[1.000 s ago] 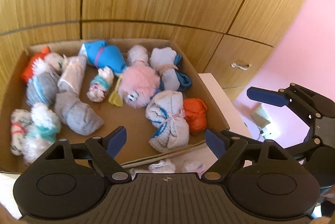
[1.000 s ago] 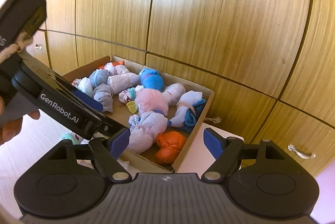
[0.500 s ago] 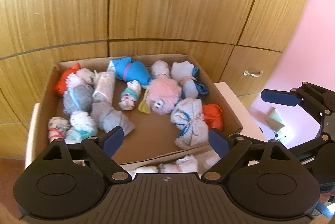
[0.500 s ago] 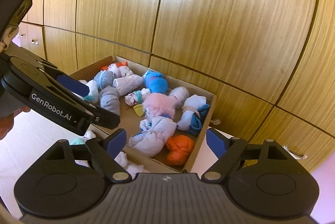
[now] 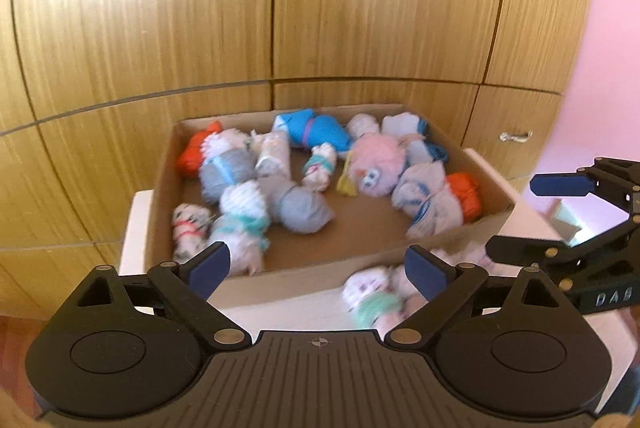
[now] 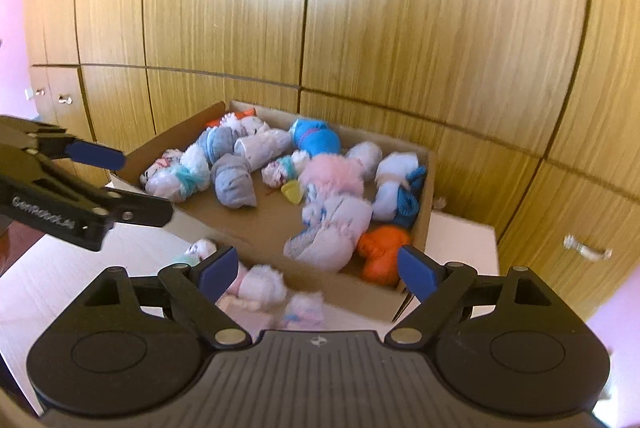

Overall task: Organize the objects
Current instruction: 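Move both open tools back over the remaining sock pile, then grasp the white teal-fluffy sock with the left tool while the right tool grasps the striped sock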

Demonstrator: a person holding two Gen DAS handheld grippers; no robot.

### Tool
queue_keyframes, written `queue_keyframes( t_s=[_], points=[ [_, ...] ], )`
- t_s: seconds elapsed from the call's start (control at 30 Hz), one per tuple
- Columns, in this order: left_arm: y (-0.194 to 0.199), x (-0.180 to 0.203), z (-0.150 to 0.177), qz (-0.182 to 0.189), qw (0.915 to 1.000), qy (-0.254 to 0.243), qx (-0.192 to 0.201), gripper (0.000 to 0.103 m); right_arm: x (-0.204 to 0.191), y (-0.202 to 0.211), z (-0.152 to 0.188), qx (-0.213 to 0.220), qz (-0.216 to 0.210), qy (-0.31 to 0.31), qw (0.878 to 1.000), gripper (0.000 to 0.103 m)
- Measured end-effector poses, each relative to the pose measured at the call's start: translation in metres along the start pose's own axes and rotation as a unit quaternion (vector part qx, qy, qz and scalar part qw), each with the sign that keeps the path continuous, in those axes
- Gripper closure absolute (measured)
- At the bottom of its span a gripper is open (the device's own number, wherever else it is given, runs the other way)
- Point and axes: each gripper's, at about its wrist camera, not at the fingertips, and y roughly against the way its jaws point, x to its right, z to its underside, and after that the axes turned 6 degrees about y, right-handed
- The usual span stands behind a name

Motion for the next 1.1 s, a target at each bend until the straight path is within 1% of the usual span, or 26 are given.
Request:
queue_keyframes(
  t_s=[0.1,0.2,0.27,0.37,0.5,0.6,0.67,0.7,0.77,0.83,1.0,1.1],
  points=[
    [0.002,-0.003,0.015,0.000,0.9996,-0.024,0.013,0.007,-0.004,-0.004,0.014,-0.001,-0.009,-0.004,1.000,0.020],
    [0.000,0.001,0.030,-0.007,0.9977,-0.064,0.021,0.007,-0.005,-0.009,0.026,-0.013,-0.018,-0.003,1.000,0.026],
    [-0.004,0.003,0.038,-0.009,0.9970,-0.075,0.017,0.007,-0.004,-0.013,0.032,-0.019,-0.025,-0.008,0.999,0.035],
    [-0.014,0.003,0.043,-0.004,0.9976,-0.069,0.003,0.008,-0.001,-0.016,0.037,-0.022,-0.034,-0.023,0.999,0.042],
    [-0.021,0.007,0.044,0.006,0.9980,-0.063,-0.004,0.008,0.002,-0.017,0.042,-0.021,-0.042,-0.037,0.998,0.045],
    [-0.025,0.014,0.042,0.011,0.9978,-0.065,-0.006,0.008,-0.001,-0.016,0.046,-0.020,-0.042,-0.029,0.998,0.052],
    [-0.032,0.018,0.041,0.007,0.9974,-0.070,-0.013,0.008,-0.002,-0.018,0.048,-0.023,-0.043,-0.024,0.999,0.061],
    [-0.036,0.018,0.040,0.006,0.9975,-0.068,-0.017,0.008,-0.001,-0.018,0.049,-0.023,-0.044,-0.025,0.998,0.063],
    [-0.041,0.017,0.040,0.017,0.9980,-0.055,-0.027,0.012,0.000,-0.018,0.051,-0.018,-0.043,-0.029,0.999,0.068],
    [-0.044,0.017,0.039,0.028,0.9979,-0.046,-0.035,0.016,0.003,-0.016,0.051,-0.014,-0.044,-0.036,0.998,0.069],
    [-0.049,0.019,0.038,0.029,0.9979,-0.040,-0.043,0.019,0.004,-0.016,0.051,-0.012,-0.044,-0.038,0.998,0.069],
    [-0.054,0.019,0.037,0.037,0.9976,-0.033,-0.048,0.027,0.003,-0.016,0.052,-0.012,-0.047,-0.040,0.998,0.071]
  ],
)
